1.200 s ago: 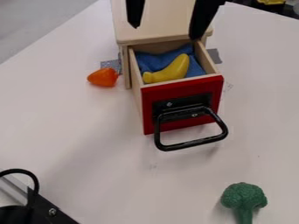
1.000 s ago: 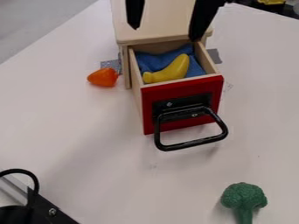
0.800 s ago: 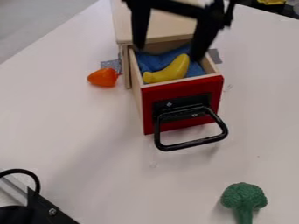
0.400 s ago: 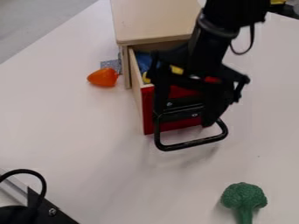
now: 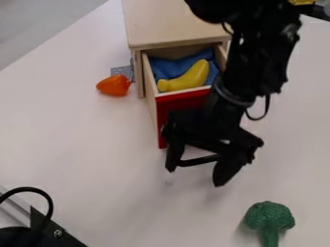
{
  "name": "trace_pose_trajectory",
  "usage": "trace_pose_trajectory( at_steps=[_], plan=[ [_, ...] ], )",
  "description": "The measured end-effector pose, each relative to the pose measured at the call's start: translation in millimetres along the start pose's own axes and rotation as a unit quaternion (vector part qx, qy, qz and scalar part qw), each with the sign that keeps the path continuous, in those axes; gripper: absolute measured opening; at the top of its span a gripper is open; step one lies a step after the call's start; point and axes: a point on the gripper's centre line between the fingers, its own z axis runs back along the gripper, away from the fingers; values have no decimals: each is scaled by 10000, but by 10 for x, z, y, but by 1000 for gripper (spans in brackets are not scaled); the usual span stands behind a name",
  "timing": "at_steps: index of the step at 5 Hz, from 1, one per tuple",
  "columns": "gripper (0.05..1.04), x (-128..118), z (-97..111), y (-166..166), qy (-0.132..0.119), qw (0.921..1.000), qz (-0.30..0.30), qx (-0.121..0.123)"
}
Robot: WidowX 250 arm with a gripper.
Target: Close the drawer
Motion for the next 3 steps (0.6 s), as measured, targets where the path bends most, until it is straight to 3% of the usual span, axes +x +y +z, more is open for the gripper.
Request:
trace_pose_trajectory(
  at_steps=[1, 3],
  plan=[
    [998, 197, 2, 85, 229, 9993, 295, -87],
    [999, 885, 497, 368, 133, 9903, 1145, -773]
  ],
)
